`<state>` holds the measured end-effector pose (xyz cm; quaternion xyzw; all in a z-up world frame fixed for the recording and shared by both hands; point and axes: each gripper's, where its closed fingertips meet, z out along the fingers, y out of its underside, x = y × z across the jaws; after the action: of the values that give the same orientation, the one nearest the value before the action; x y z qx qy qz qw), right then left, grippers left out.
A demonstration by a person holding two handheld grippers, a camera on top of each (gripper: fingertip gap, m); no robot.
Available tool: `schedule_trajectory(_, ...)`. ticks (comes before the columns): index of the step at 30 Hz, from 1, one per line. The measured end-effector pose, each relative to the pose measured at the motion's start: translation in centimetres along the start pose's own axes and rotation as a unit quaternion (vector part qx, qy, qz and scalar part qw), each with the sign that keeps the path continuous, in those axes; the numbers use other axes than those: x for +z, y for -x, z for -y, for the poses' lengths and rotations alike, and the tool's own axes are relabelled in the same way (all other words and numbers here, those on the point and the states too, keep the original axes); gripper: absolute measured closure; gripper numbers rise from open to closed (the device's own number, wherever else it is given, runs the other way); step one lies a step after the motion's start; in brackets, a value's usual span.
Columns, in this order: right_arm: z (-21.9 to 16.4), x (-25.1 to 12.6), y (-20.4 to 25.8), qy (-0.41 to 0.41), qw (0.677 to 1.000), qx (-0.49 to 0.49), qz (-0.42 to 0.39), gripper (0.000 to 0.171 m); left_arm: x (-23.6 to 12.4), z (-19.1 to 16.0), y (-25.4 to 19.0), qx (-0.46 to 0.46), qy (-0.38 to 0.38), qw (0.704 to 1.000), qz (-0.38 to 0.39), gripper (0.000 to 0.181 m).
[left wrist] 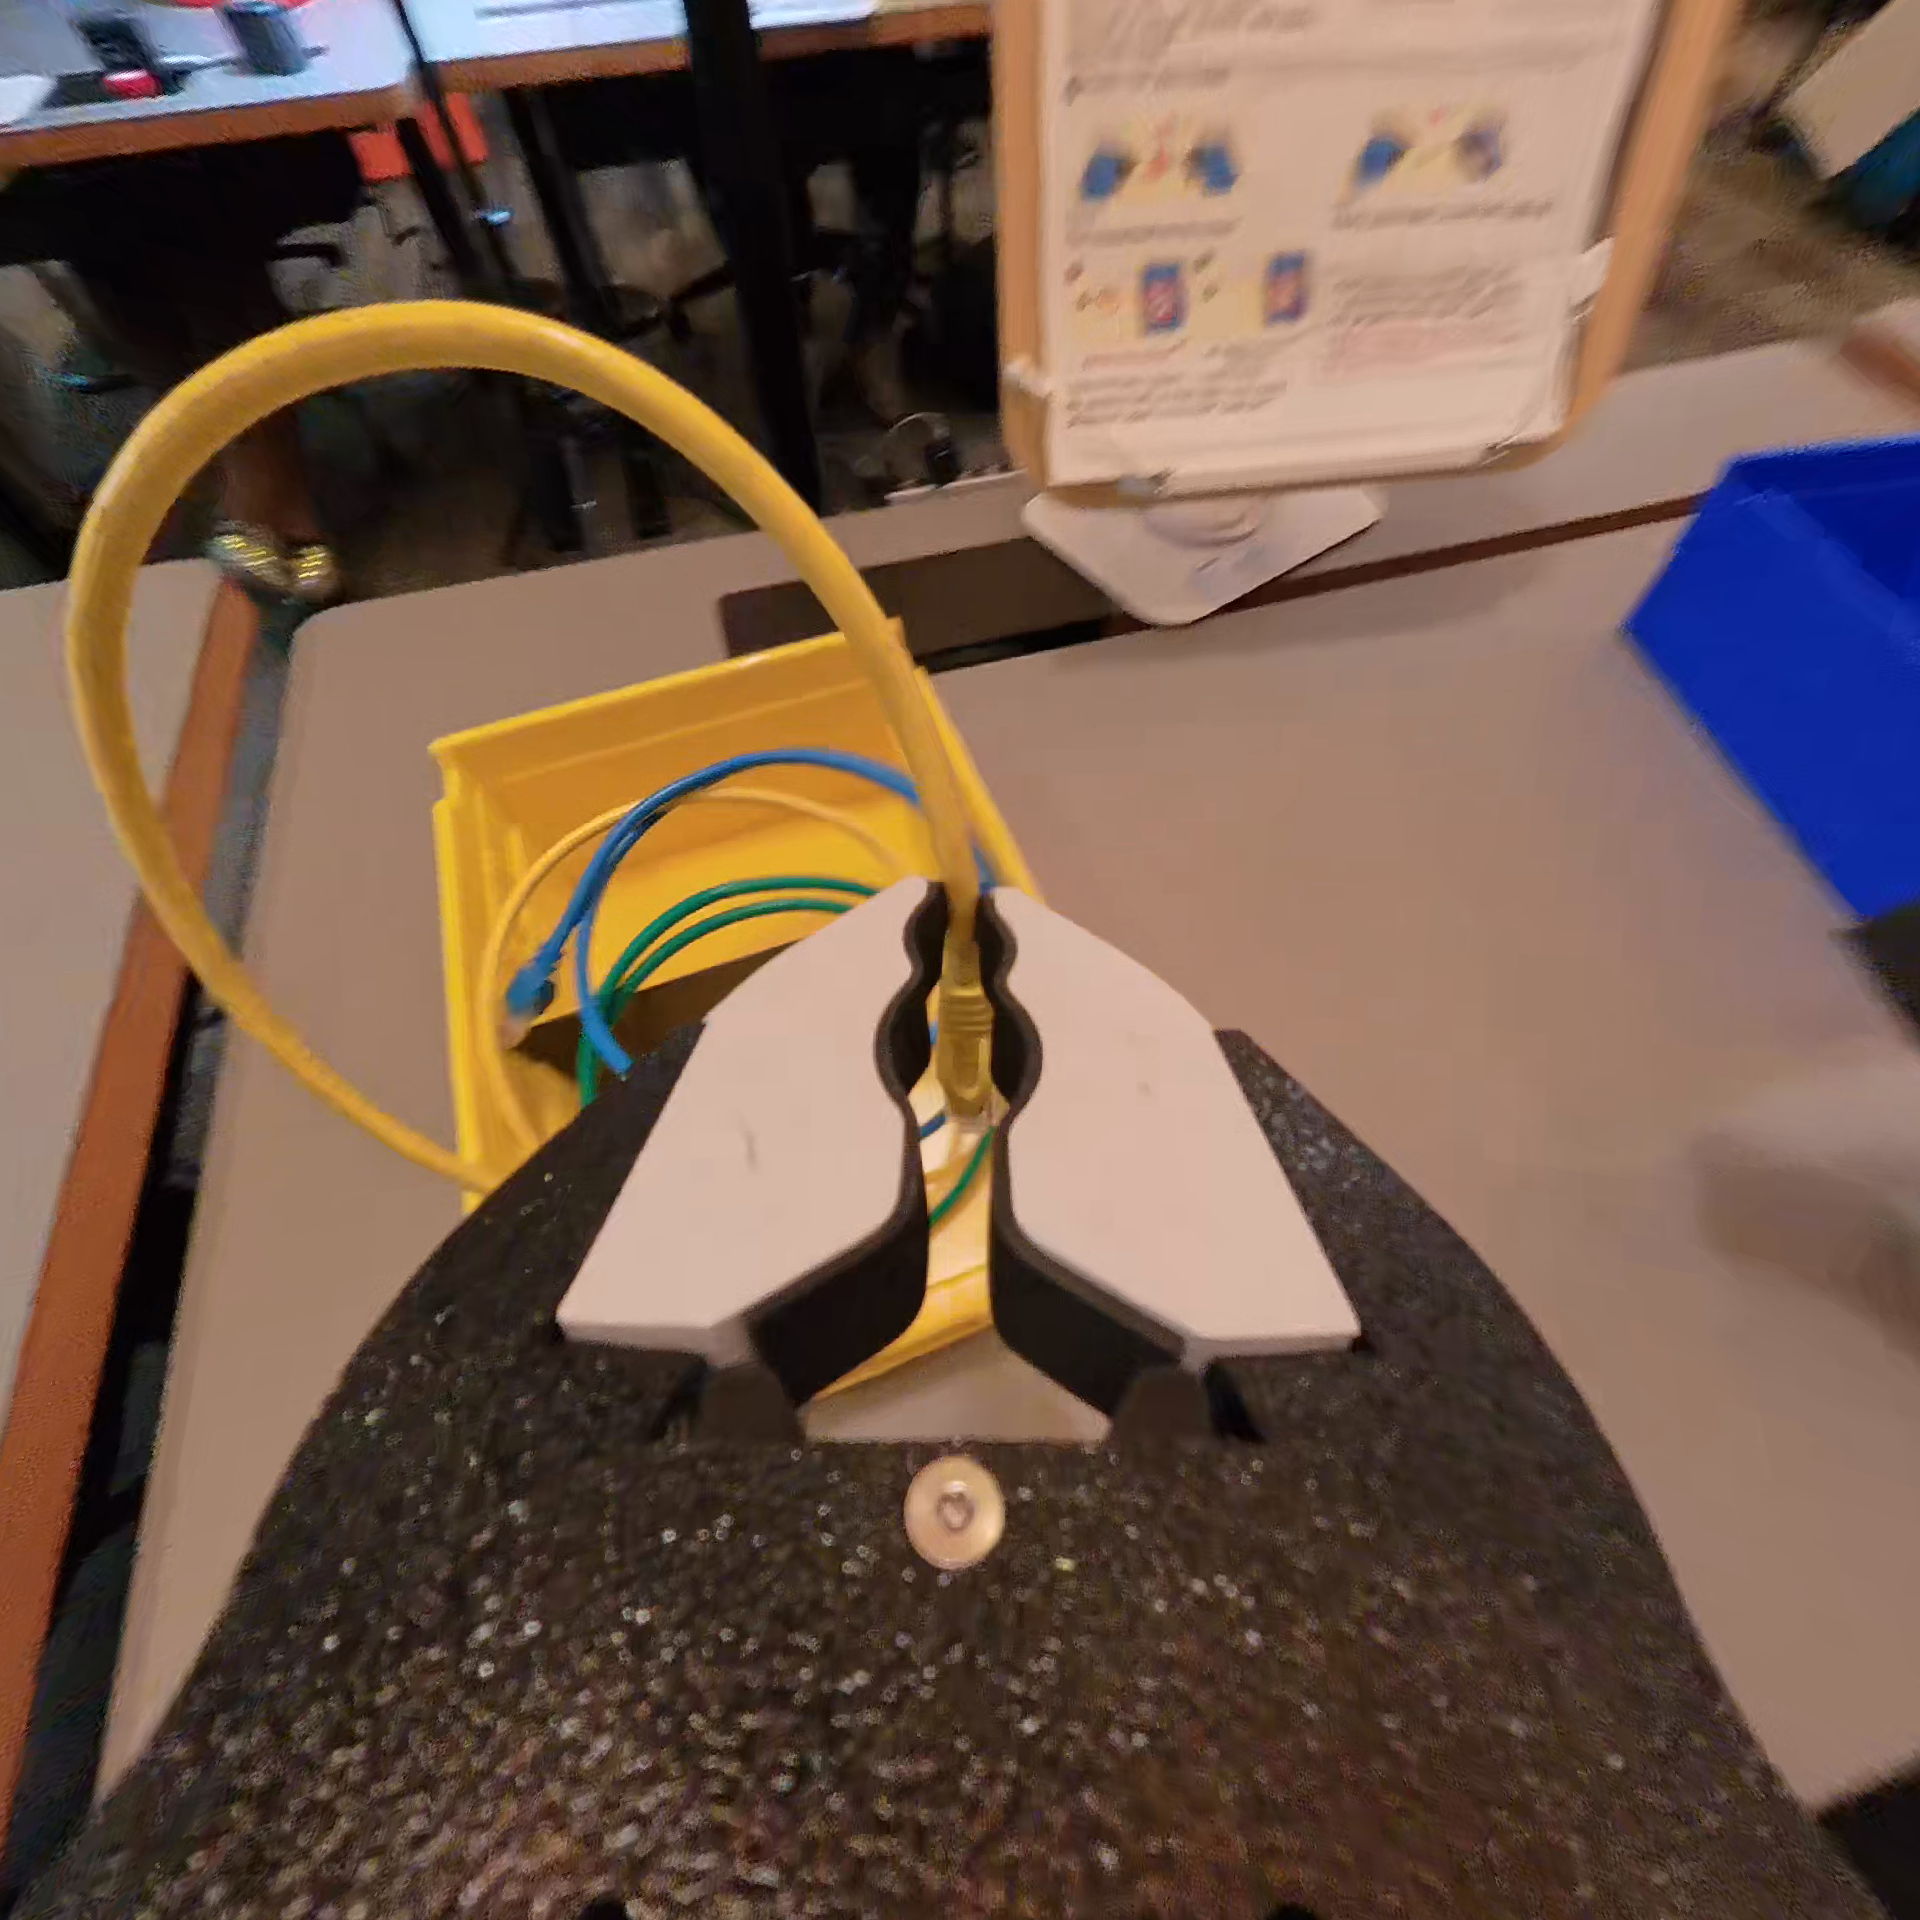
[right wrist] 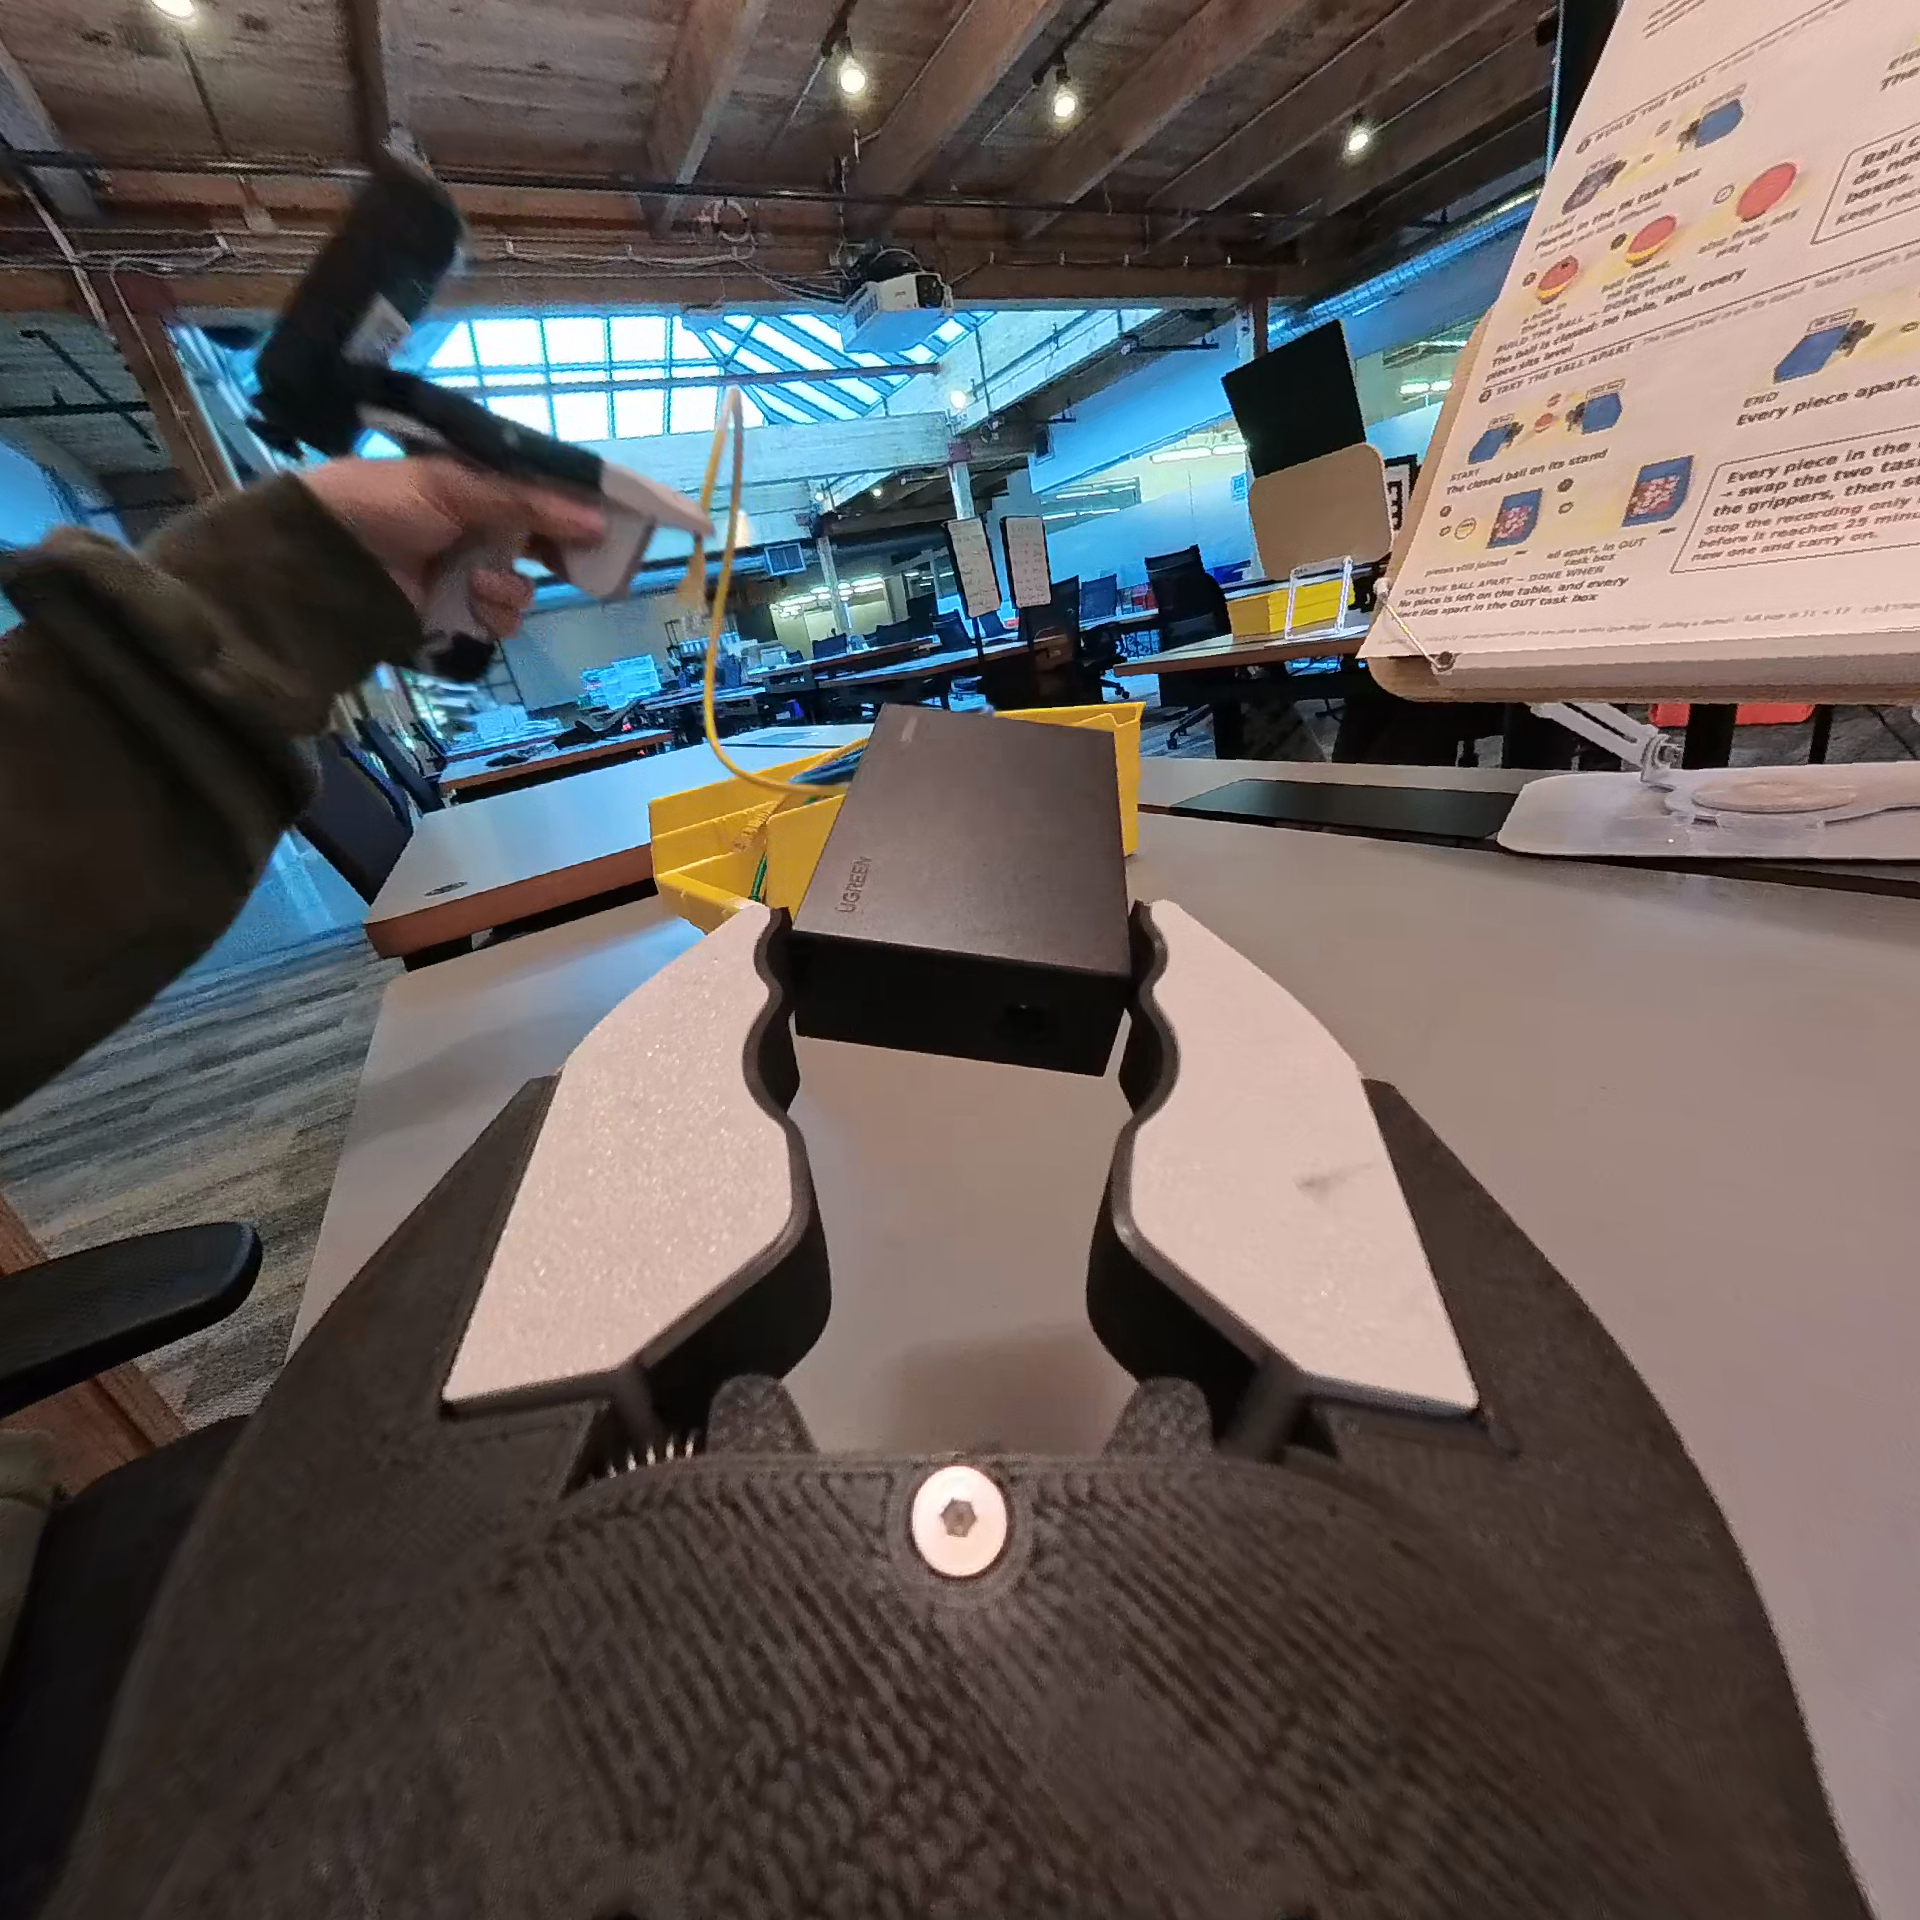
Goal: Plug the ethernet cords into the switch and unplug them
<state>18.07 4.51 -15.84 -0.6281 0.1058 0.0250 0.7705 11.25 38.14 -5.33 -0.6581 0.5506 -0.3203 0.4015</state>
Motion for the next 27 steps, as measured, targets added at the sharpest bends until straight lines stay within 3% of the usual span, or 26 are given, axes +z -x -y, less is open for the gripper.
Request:
schedule_trajectory(1, 0.0, 0.0, 0.0, 0.000, 1.000, 0.001, 0.000, 0.110, -1.0, 1.2, -0.9, -0.008, -0.010, 1.000, -0.023, 0.176)
schedule_trajectory(6, 0.0, 0.0, -0.1, -0.002, 1.000, 0.004, 0.002, 0.110, -7.5, 8.3, -2.8, -0.050, -0.131, 0.986, -0.090, 0.175)
schedule_trajectory(11, 0.0, 0.0, 0.0, 0.001, 1.000, 0.003, 0.004, 0.110, -16.8, 15.1, -4.5, -0.083, -0.304, 0.933, -0.173, 0.175)
schedule_trajectory(16, 0.0, 0.0, -0.1, 0.001, 1.000, 0.005, 0.002, 0.110, -21.6, 17.0, -8.3, -0.049, -0.310, 0.907, -0.281, 0.176)
schedule_trajectory(21, 0.3, -0.3, -0.6, -0.015, 1.000, 0.015, -0.011, 0.110, -19.3, 12.6, -13.0, -0.044, -0.215, 0.905, -0.364, 0.176)
schedule_trajectory(27, 1.1, -1.1, -1.6, -0.046, 0.998, 0.045, -0.021, 0.110, -12.0, -1.7, -19.6, 0.055, -0.007, 0.915, -0.400, 0.176)
